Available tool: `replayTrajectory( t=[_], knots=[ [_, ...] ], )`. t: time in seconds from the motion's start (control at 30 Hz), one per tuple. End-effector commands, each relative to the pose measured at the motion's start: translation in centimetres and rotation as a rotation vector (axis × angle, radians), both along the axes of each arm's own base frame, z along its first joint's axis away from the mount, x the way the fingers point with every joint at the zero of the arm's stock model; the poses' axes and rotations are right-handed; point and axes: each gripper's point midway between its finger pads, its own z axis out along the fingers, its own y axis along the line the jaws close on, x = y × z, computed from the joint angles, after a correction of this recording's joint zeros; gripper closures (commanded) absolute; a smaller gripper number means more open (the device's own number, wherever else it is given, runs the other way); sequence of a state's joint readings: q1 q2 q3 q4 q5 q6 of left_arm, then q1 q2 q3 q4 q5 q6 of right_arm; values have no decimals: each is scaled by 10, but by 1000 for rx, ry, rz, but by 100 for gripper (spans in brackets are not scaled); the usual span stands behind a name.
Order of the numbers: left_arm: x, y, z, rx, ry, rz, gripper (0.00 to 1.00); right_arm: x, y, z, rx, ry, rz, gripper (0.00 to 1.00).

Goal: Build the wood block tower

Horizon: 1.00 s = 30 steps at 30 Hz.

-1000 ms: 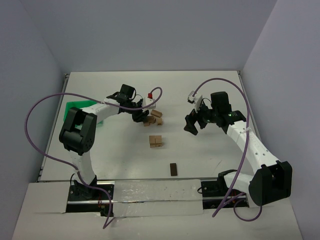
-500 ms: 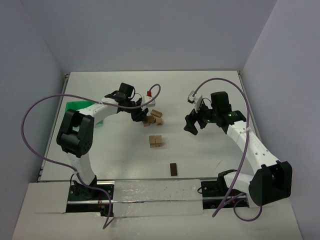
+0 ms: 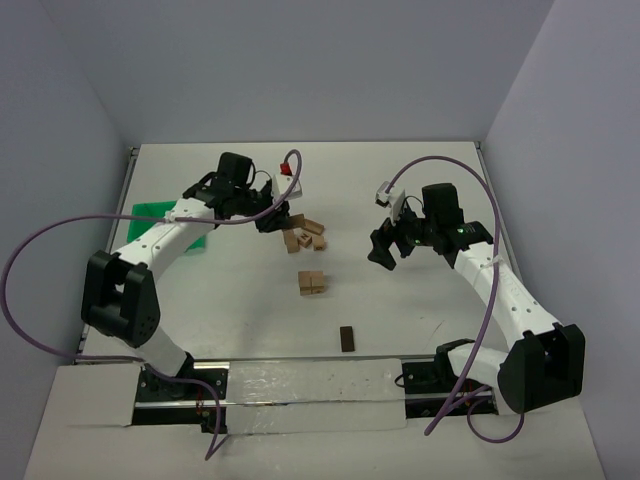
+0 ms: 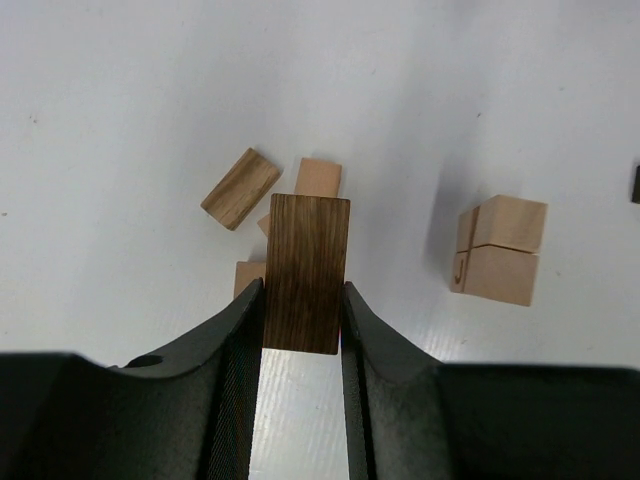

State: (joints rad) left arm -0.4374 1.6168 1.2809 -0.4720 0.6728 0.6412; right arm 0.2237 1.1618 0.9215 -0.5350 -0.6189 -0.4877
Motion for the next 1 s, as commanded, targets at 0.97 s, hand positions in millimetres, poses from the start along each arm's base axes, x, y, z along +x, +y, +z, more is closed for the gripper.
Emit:
replayTrajectory(
  t=[0.97],
  knots=[
    [-95,-34,-16,4,106,-52,100,10,0,15,14,-30,-13,0]
  ],
)
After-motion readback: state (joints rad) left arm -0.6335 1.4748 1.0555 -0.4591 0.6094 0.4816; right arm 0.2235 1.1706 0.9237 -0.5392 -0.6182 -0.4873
